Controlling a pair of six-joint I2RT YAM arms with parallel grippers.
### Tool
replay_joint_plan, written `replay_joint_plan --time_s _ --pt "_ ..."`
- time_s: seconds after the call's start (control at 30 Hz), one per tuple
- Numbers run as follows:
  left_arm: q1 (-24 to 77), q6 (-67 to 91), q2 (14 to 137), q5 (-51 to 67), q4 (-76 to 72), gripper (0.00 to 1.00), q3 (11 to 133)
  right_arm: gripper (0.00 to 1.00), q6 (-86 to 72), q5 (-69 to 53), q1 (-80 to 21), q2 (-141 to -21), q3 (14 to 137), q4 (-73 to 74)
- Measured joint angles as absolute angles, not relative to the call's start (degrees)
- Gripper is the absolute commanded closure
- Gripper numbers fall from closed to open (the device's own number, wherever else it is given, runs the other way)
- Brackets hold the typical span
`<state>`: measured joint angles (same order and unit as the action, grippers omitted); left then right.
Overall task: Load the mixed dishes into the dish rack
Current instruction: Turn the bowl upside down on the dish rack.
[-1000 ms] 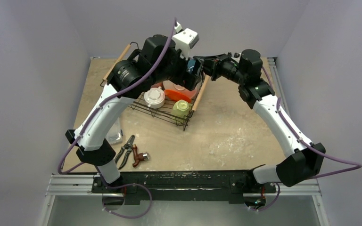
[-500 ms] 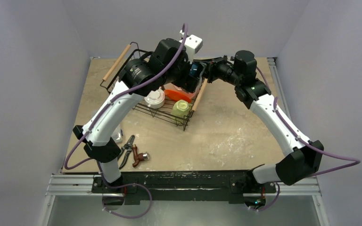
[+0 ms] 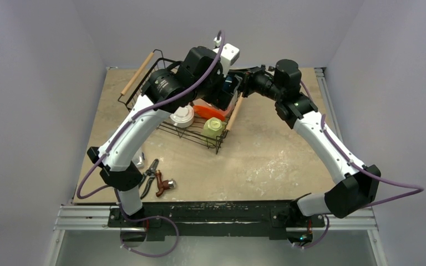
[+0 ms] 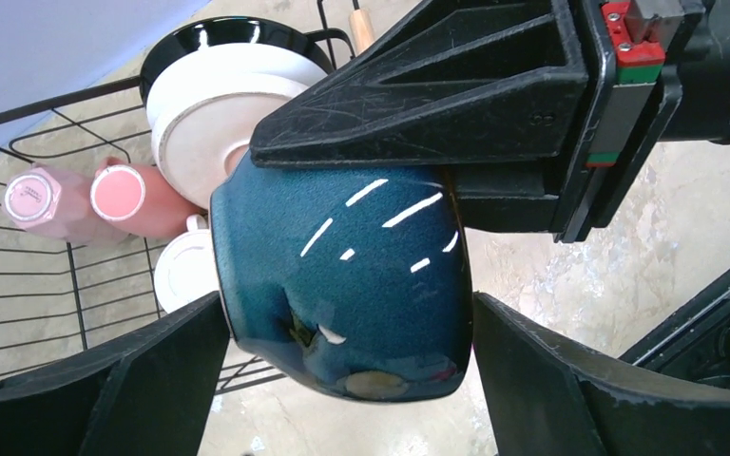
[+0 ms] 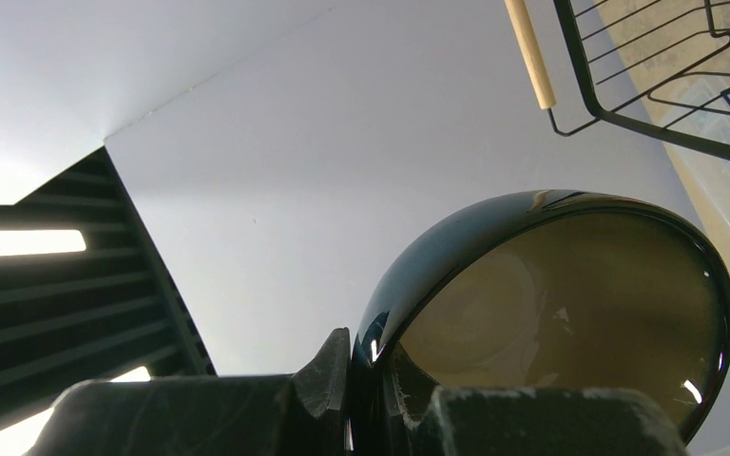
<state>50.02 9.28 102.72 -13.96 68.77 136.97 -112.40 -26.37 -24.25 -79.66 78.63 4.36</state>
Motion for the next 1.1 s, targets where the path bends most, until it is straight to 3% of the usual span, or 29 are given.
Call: replay_joint_plan --time_s 0.2,0.3,0.4,0.43,0.57,1.1 --pt "49.9 6.7 103.1 -13.9 68.6 0.40 136.9 1.00 -113.2 -26.3 -24.6 -79.7 78.6 3.8" --pt "49.9 6.3 103.1 -14.2 68.5 0.65 136.9 1.00 -113.3 -26.3 -24.6 -79.9 78.6 3.2" --pt "49.9 6.2 103.1 -14.4 68.5 0.95 136.9 1.00 -113.3 -26.3 -24.6 -80.0 78.6 2.9" --pt "49.9 6.2 103.1 -14.4 68.5 1.00 136.9 1.00 -113.3 -26.3 -24.6 -80.0 78.6 2.8" --pt "49.9 5.6 103.1 -14.9 68.5 1.00 136.9 0.72 -113.1 -26.4 -24.6 -80.2 78.3 1.7" --pt "49.2 8.4 102.1 -23.1 69.0 1.00 132.1 0.30 -108.7 -26.7 -25.9 -83.6 80.0 -1.6"
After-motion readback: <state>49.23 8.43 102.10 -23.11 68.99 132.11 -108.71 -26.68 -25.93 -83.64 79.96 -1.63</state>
